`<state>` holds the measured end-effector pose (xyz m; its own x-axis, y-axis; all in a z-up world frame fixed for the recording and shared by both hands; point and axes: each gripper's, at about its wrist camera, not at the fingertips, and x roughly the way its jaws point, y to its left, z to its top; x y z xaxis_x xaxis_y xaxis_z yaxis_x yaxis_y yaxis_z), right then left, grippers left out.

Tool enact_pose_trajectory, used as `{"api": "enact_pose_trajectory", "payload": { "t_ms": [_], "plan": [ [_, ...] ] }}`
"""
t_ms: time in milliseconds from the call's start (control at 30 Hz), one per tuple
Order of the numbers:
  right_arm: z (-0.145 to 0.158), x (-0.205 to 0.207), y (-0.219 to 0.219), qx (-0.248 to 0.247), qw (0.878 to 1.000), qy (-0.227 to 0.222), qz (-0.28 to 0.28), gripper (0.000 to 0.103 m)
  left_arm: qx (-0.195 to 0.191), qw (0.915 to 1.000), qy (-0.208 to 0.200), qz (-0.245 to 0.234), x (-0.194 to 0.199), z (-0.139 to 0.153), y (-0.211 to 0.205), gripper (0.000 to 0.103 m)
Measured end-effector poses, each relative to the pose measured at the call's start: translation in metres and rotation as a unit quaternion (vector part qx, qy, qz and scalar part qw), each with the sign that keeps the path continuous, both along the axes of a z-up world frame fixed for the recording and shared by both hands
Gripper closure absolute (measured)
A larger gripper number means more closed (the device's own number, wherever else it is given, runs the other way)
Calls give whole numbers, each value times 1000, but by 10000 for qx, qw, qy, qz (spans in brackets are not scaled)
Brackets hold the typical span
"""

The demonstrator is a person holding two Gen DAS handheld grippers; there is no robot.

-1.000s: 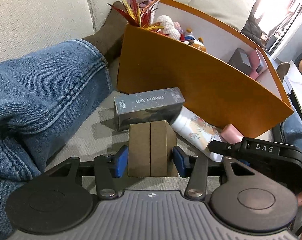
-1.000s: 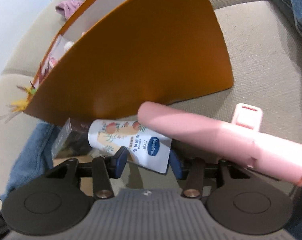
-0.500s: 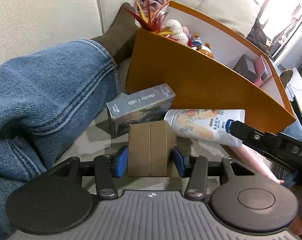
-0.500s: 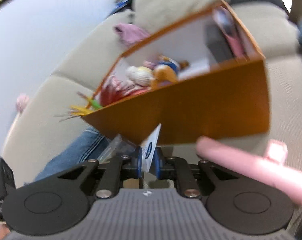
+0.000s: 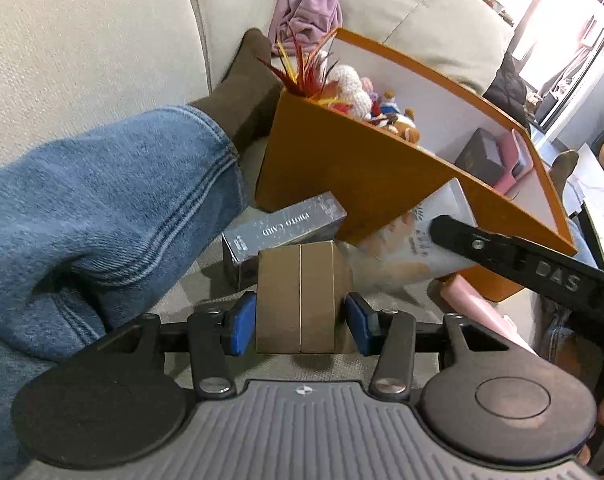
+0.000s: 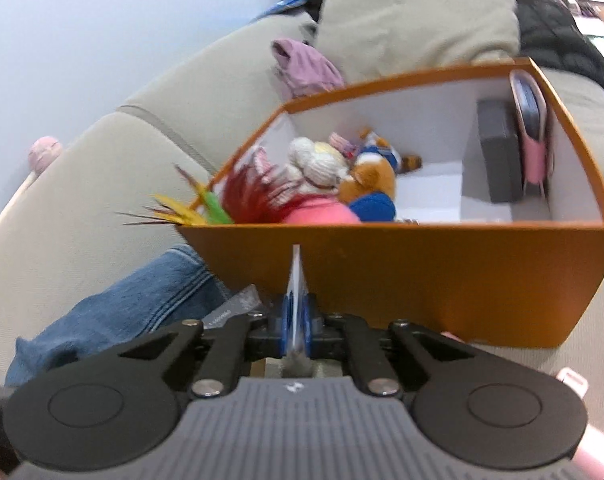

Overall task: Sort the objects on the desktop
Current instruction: 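Carry the beige box and lotion tube up over the orange box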

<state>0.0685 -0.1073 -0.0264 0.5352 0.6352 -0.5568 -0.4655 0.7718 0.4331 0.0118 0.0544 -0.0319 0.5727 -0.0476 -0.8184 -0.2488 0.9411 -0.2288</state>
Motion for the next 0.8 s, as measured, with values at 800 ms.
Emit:
{"api": "enact_pose_trajectory", "payload": {
  "t_ms": [800],
  "plan": [
    [144, -3, -90, 440, 9857, -1588, -360, 96, -83, 9875, -1111, -1118, 42, 113, -39, 48]
  ]
}}
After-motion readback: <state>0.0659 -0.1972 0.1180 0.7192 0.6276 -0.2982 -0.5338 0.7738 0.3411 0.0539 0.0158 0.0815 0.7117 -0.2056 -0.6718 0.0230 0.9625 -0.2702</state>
